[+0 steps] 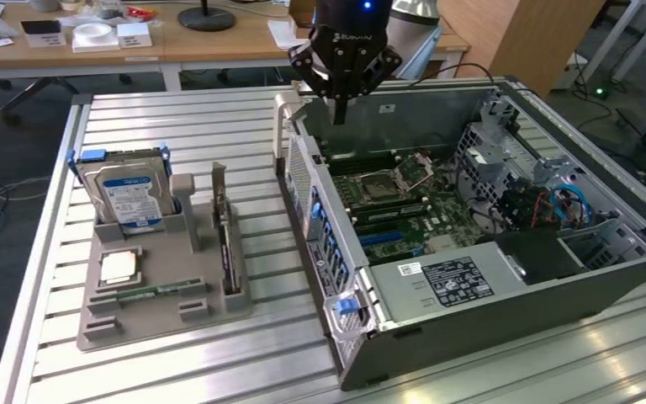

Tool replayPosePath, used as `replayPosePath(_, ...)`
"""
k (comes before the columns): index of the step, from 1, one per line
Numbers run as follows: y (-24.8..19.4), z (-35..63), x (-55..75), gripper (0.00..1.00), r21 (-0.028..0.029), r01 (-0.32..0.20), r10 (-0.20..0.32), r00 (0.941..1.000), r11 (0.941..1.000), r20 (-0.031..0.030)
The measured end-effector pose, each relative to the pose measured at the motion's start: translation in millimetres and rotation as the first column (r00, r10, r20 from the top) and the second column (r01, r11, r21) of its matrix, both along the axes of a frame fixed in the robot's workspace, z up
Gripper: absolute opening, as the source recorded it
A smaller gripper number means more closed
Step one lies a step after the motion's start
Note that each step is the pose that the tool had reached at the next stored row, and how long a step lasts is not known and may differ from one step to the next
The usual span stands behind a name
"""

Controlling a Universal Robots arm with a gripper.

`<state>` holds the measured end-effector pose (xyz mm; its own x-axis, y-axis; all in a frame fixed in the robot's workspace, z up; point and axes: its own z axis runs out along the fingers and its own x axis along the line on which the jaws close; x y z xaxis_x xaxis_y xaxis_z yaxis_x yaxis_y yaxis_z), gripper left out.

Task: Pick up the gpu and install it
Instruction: 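Reach for the gpu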

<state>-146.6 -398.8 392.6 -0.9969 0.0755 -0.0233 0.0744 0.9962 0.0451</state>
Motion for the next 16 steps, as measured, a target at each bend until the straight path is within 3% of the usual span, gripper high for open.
replayPosePath(16,0.2,-0.2,-21.4,0.11,-0.0001,0.0,0.0,1.0,1.0,0.0)
